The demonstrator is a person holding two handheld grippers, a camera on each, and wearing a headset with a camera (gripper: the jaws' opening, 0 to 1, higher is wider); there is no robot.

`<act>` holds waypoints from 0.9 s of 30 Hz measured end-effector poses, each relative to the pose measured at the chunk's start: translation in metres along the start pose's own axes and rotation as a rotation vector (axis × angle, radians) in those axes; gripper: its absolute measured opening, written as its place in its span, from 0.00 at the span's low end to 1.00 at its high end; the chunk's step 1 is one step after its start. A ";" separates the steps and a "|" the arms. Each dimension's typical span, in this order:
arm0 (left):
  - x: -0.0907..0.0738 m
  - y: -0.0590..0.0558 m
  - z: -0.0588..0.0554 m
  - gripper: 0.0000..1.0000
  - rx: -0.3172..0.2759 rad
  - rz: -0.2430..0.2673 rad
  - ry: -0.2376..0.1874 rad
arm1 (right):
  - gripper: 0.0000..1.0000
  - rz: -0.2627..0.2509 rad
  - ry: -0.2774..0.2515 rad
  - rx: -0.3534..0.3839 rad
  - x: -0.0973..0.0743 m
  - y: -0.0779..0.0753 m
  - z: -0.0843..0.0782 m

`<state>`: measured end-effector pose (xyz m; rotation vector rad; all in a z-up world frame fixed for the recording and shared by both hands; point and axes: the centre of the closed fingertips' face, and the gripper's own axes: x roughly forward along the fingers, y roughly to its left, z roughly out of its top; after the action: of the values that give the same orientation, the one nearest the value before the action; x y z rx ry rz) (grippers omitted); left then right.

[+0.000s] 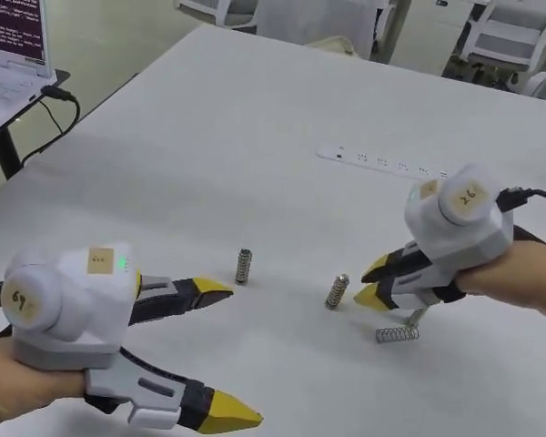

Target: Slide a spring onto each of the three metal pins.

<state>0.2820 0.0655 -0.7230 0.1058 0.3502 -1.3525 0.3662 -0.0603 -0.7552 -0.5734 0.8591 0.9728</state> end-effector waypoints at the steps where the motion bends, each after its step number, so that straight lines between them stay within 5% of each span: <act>1: 0.000 0.000 0.000 0.80 0.001 0.000 0.000 | 0.16 -0.001 0.000 0.003 -0.001 0.001 -0.002; 27: -0.001 -0.002 0.001 0.78 0.006 -0.001 0.018 | 0.17 0.023 0.060 0.030 0.000 0.019 -0.045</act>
<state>0.2805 0.0658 -0.7212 0.1230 0.3613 -1.3541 0.3332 -0.0855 -0.7812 -0.5702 0.9342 0.9655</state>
